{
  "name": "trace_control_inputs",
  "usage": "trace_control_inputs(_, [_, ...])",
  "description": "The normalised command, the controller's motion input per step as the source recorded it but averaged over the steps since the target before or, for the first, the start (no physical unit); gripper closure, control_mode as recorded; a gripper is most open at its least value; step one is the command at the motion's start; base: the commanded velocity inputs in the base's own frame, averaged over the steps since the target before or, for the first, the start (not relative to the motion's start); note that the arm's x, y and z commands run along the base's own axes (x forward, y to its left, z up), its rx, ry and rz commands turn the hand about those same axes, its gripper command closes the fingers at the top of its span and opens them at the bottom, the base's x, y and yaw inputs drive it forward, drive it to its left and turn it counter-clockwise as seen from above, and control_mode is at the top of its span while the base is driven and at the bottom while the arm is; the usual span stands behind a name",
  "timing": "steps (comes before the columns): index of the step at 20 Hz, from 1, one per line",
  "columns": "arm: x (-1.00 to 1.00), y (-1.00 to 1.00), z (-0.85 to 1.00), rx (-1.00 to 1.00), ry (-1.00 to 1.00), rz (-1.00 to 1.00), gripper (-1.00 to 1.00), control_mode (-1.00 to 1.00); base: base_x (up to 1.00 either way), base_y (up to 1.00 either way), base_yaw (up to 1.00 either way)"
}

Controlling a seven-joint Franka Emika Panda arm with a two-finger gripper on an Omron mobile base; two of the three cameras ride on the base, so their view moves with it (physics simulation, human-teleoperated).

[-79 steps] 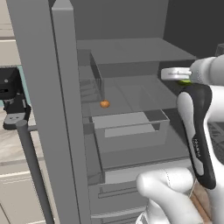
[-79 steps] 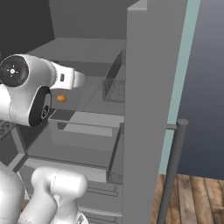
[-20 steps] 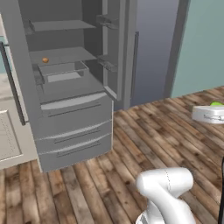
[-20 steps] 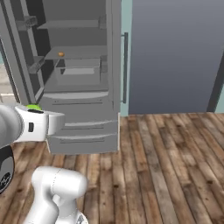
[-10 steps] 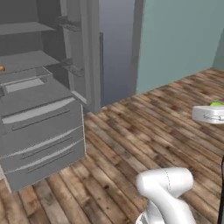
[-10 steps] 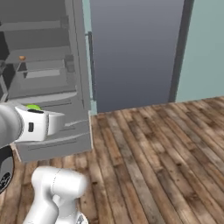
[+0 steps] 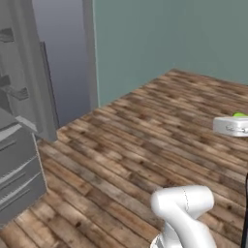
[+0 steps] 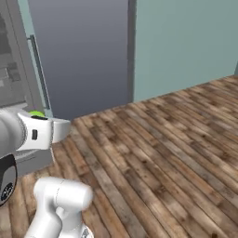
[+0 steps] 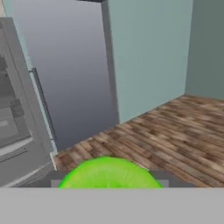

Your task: Retrieve the kiwi and tangerine from the fridge and place them into the bowl on the dining table.

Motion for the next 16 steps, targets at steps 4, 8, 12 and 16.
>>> trace_control_inputs(4, [0.0,0.0,0.0,0.0,0.0,0.0,1.0,1.0,-0.09,-0.62,-0.47])
trace_control_inputs(8, [0.0,0.0,0.0,0.0,0.0,0.0,1.0,1.0,-0.09,-0.58,-0.46])
trace_control_inputs(12, [0.0,0.0,0.0,0.0,0.0,0.0,1.0,1.0,-0.12,-0.57,-0.46])
trace_control_inputs(16, [0.0,0.0,0.0,0.0,0.0,0.0,1.0,1.0,-0.1,-0.52,-0.45])
